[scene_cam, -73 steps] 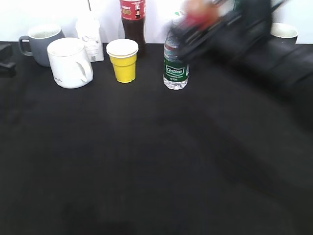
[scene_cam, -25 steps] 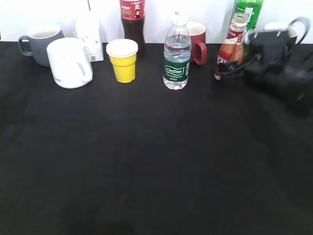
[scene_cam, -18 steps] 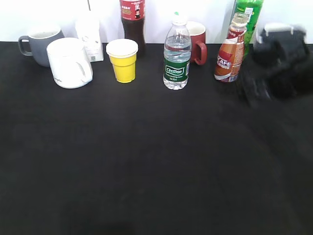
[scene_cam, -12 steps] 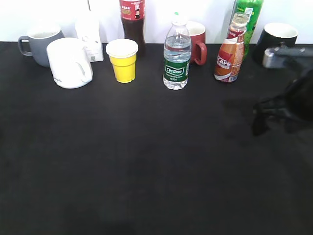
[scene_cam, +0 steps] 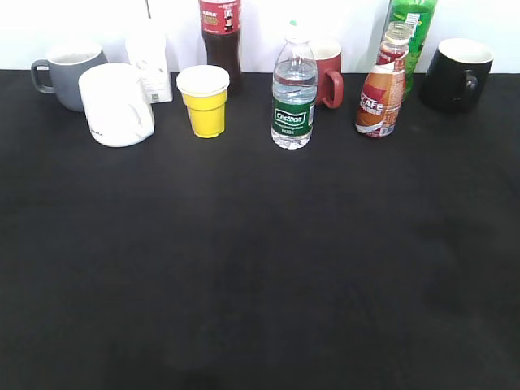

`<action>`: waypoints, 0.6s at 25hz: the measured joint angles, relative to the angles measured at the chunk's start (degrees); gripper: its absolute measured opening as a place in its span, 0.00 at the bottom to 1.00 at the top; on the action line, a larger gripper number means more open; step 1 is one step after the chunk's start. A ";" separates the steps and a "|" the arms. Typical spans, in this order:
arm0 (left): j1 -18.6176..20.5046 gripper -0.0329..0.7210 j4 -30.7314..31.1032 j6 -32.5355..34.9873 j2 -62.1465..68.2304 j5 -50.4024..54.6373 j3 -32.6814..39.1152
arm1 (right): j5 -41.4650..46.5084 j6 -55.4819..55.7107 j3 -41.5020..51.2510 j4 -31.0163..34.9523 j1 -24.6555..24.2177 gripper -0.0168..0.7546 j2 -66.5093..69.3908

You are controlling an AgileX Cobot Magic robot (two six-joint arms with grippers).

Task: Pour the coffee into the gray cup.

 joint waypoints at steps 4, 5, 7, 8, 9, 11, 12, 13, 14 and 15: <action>0.00 0.59 7.34 0.00 -7.16 0.11 2.38 | -3.68 1.01 10.94 -3.37 0.00 0.76 -17.20; 0.00 0.59 8.06 0.00 -7.79 0.16 4.10 | -5.05 2.02 14.89 -4.39 0.00 0.76 -20.92; 0.00 0.59 8.31 0.00 -8.42 -0.02 8.48 | -7.14 3.08 21.97 -6.99 0.00 0.76 -26.66; 0.00 0.59 8.42 0.00 -8.42 -1.06 10.76 | -6.94 3.15 23.72 -7.38 0.00 0.76 -27.87; 0.00 0.59 8.75 0.00 -8.42 -2.50 12.72 | -6.94 3.26 24.14 -8.06 0.00 0.76 -28.21; 0.00 0.59 10.53 0.00 -8.42 -5.44 14.05 | -6.94 3.26 24.34 -8.16 0.00 0.76 -28.27; 0.00 0.59 11.01 0.00 -8.42 -7.45 14.94 | -6.94 3.26 24.62 -7.98 0.00 0.76 -28.27; 0.00 0.59 11.02 0.00 -8.42 -8.28 15.52 | -6.94 3.26 24.66 -7.92 0.00 0.76 -28.32; 0.00 0.59 11.02 0.00 -8.42 -8.56 15.57 | -6.90 3.16 24.66 -7.73 0.00 0.76 -28.32; 0.00 0.59 11.38 0.00 -8.42 -8.66 15.57 | -6.90 2.68 24.66 -7.10 0.00 0.76 -28.32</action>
